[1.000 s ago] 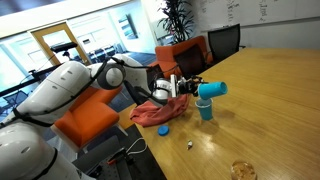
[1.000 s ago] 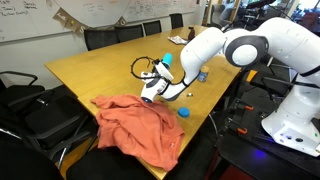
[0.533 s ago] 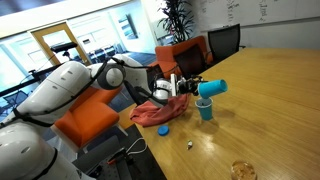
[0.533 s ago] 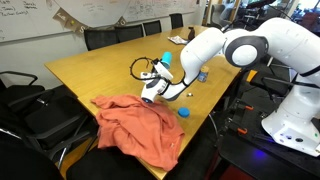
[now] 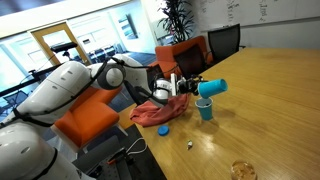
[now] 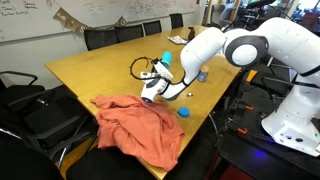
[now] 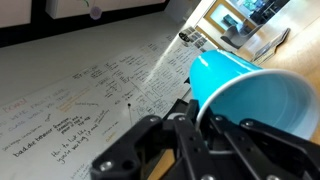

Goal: Pour the sweets out of one cup into the other

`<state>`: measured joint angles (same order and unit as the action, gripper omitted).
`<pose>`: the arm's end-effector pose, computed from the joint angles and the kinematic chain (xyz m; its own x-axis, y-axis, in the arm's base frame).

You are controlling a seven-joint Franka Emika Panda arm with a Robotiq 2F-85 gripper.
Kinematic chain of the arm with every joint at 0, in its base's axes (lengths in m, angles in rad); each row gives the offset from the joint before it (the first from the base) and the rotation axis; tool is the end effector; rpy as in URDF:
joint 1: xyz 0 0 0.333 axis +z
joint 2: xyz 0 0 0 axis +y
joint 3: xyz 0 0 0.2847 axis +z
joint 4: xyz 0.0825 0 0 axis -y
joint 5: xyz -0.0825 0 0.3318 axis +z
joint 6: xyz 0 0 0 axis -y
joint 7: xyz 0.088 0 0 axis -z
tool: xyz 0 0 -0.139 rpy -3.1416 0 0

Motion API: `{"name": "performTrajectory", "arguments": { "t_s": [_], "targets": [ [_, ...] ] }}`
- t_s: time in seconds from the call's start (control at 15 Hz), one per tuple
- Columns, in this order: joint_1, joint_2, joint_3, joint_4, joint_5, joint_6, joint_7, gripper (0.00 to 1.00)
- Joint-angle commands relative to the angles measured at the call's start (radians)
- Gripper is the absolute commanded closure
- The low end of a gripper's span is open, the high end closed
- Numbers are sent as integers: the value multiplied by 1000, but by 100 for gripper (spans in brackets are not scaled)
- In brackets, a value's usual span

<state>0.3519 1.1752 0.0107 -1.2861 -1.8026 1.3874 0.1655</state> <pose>0.6445 0.0832 0.1336 0.7644 0.1445 -0.6284 0.5122 0.4558 0.7279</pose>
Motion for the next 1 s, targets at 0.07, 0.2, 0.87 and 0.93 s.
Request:
{"name": "performTrajectory", "arguments": {
  "t_s": [0.07, 0.2, 0.87, 0.93],
  "targets": [
    [-66, -80, 56, -26, 82, 22, 71, 99],
    [-106, -130, 75, -54, 129, 66, 104, 99],
    [-298, -336, 94, -139, 434, 391, 192, 99],
    [-312, -353, 91, -153, 473, 432, 196, 99]
  ]
}}
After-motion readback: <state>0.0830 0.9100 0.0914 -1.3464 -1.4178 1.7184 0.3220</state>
